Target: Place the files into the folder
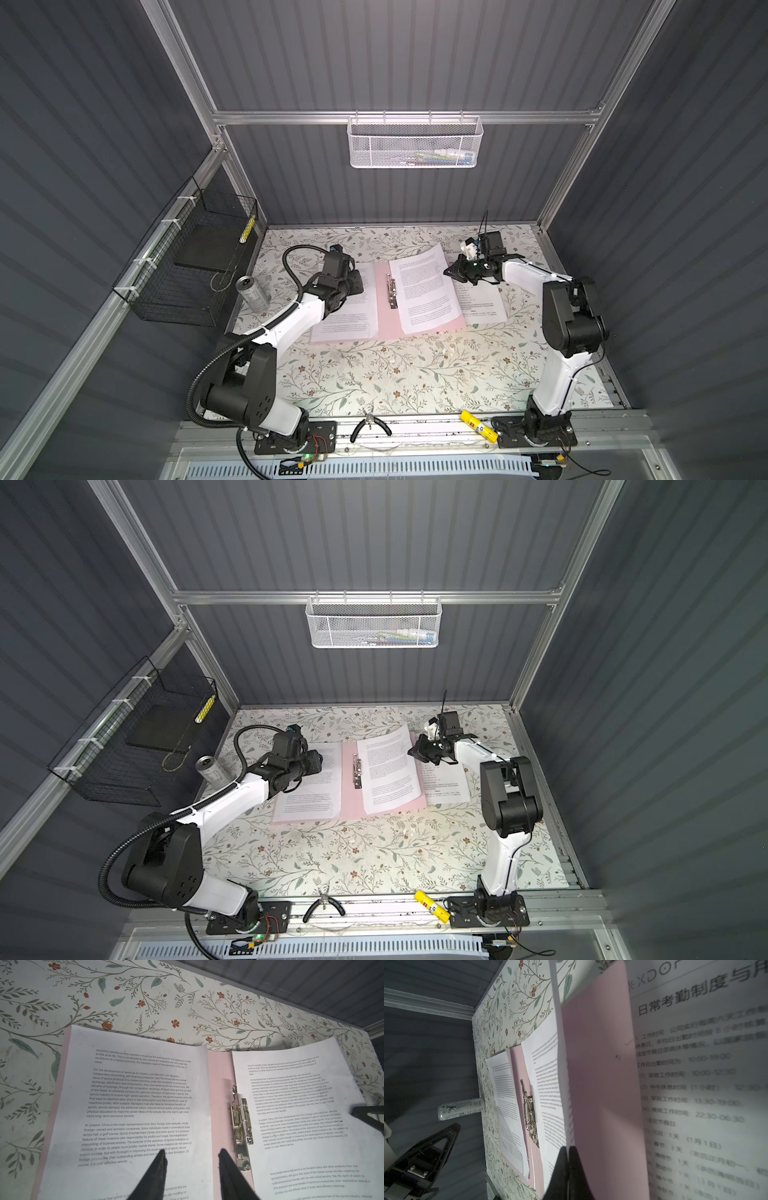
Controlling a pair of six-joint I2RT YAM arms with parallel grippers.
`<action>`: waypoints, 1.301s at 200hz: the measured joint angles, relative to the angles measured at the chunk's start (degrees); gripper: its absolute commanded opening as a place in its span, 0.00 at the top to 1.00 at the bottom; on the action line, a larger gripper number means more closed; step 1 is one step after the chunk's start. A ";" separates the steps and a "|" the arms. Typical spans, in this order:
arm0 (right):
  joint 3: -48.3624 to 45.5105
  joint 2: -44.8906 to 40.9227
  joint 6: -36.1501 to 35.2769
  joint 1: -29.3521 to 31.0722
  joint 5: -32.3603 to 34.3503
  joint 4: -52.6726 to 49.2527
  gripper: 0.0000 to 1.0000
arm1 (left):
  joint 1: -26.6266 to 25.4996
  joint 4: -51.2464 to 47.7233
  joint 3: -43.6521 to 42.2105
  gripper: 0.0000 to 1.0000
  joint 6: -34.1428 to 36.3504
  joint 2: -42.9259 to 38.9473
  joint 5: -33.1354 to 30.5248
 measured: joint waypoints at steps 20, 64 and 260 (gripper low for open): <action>-1.22 0.00 1.44 0.09 0.17 0.87 1.00 | 0.00 0.02 -0.11 0.57 -0.02 0.00 0.02; -1.92 0.00 3.34 0.50 0.20 2.75 1.00 | 0.00 0.00 -0.17 0.57 0.00 0.15 0.24; -2.40 -2.03 2.97 2.03 6.64 -0.39 0.47 | 0.00 -0.04 -0.22 0.57 0.00 0.81 0.22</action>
